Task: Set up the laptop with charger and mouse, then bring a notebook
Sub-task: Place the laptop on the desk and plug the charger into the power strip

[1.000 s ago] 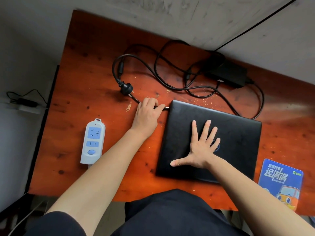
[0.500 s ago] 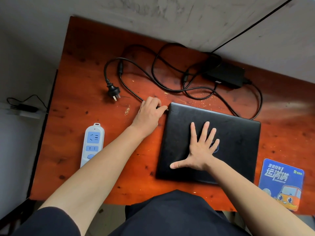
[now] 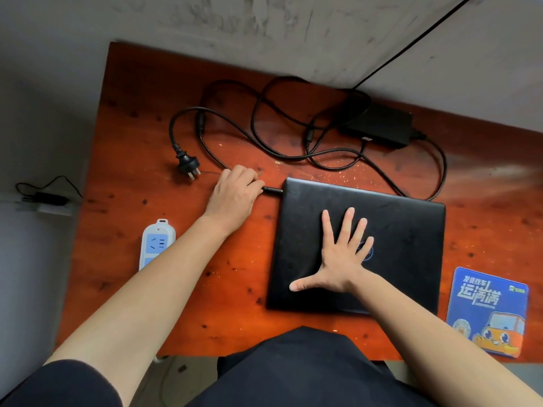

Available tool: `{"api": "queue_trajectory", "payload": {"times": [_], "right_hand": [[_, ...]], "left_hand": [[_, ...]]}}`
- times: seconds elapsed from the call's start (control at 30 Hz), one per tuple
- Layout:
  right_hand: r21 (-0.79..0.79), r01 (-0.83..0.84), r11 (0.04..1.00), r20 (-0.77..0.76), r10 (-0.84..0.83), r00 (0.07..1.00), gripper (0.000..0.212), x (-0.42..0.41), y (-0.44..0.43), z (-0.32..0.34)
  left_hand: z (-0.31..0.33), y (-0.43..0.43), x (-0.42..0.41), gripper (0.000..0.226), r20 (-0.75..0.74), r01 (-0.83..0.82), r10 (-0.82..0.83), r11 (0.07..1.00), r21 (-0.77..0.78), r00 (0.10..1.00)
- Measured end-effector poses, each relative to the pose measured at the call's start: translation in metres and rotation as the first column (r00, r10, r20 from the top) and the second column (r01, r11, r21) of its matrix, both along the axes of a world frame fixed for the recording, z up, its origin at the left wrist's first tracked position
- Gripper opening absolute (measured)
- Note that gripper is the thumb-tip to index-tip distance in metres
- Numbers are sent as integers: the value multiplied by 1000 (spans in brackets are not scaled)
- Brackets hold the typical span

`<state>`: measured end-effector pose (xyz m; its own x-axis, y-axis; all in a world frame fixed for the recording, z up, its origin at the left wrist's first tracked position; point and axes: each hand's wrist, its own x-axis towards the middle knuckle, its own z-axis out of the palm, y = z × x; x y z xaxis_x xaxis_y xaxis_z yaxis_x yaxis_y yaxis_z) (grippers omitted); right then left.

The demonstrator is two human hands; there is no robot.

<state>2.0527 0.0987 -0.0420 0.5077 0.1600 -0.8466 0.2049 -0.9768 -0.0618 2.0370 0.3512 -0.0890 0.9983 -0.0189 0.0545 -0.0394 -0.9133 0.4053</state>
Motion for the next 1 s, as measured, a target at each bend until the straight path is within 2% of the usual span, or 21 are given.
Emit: {"api": "queue_trajectory", "payload": {"times": [0.17,0.3,0.47,0.57,0.63,0.73,0.8,0.9,1.0], "right_hand": [[5,-3,1000,-4,3,1000,171,1,0,0],[15,2,1000,-13,-2,1000,170,1,-1,0],[20,0,1000,6,0,1000,170,2,-3,-2],[23,6,1000,17,-7,1000,171,0,-3,-4],[27,12,1000,30,-13,999,171,-1,-4,-4],[51,0,999,70,-3,998,171,-5,-6,-2],[75,0,997,99,-8,995,169,-7,-8,-1],[117,-32,993,177,11,984,161,-13,-15,2],[163,-34,986,250,-8,968,143,-14,-24,3]], "left_hand": [[2,1,7,13,-35,138,-137,989,57,990],[1,0,9,20,-108,146,-139,988,52,984],[4,-3,11,13,-95,158,-150,983,89,984],[7,-10,6,14,-129,83,-70,992,94,989],[12,-21,5,18,-204,20,0,995,97,979],[22,-35,-1,38,-308,-19,55,993,118,950],[29,-35,-15,47,-312,-71,101,992,107,945],[38,-22,-66,52,-282,-211,240,969,131,929],[38,-3,-129,69,-305,-413,453,891,191,838]]}}
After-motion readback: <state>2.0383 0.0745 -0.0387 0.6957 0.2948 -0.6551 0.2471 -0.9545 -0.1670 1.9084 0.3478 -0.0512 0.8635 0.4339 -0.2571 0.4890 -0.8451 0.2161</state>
